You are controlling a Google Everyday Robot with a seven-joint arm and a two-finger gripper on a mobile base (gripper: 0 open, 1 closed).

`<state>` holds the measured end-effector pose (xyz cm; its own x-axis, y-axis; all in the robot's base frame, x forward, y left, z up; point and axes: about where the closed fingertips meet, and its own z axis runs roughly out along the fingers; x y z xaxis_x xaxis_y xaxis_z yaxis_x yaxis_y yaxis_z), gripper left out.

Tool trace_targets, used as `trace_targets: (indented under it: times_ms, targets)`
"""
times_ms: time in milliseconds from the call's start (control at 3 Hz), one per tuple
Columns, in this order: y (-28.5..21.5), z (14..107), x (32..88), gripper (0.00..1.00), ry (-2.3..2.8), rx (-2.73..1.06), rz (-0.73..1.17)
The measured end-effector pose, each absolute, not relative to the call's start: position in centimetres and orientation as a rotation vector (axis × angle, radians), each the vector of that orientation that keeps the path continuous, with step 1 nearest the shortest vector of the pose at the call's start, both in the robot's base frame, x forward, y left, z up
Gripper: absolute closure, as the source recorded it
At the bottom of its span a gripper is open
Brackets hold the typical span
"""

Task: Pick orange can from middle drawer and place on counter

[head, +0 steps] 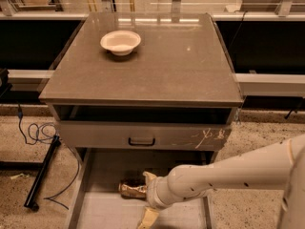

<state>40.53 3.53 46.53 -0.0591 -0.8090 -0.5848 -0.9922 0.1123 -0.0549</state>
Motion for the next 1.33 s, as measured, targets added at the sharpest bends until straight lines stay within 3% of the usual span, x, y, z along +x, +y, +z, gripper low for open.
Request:
trace_targets:
  times_ms: [667,1333]
  targets:
    - [7.2,42.8,43.9,0.00,1.743,-1.679,0.535]
    - [7.4,41.8,48.1,0.00,1.710,-1.560,0.546]
